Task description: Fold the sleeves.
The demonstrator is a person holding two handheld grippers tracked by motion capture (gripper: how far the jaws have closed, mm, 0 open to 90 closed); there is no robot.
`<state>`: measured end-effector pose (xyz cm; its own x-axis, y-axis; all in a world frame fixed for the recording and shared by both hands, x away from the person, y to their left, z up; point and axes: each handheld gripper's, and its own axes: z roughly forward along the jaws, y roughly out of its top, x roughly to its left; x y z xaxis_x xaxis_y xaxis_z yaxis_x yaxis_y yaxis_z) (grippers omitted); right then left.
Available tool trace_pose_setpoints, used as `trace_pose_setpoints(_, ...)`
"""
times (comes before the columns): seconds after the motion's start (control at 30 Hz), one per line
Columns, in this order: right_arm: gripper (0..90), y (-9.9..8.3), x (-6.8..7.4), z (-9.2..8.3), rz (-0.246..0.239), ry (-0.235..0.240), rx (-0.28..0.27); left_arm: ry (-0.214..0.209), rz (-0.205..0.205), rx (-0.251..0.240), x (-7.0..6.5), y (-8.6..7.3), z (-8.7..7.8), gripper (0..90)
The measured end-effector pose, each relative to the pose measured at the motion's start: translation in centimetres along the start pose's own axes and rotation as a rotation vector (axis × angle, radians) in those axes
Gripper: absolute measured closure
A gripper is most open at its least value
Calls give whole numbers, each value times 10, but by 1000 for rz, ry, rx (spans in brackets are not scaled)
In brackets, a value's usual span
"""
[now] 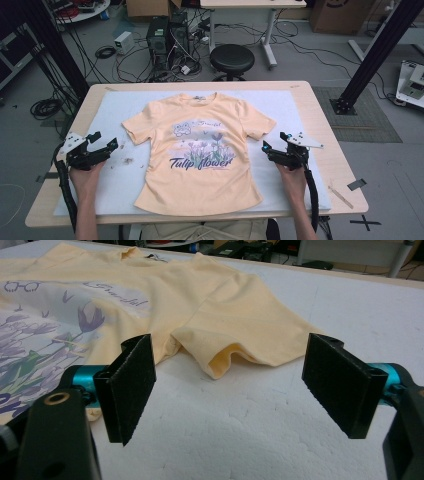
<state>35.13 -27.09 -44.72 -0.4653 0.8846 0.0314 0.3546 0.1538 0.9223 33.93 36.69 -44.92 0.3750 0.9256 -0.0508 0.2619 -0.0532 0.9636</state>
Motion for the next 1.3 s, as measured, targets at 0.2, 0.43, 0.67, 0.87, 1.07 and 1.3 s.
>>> trace_pose_setpoints(0.2,219,0,0,0,5,-1,1,2,2,2,0,0,0,253)
trace_pose_setpoints(0.43,219,0,0,0,3,-1,1,4,7,5,-1,0,0,253)
trace_pose_setpoints(0.67,219,0,0,0,5,-1,-1,7,9,6,-1,0,1,254)
trace_pose_setpoints(0.87,219,0,0,0,8,-2,0,9,15,9,-2,0,1,258)
trace_pose_setpoints(1.07,219,0,0,0,8,-4,-1,6,21,10,-2,0,1,278)
trace_pose_setpoints(1.3,219,0,-1,0,8,-4,-1,6,16,9,-2,0,1,284)
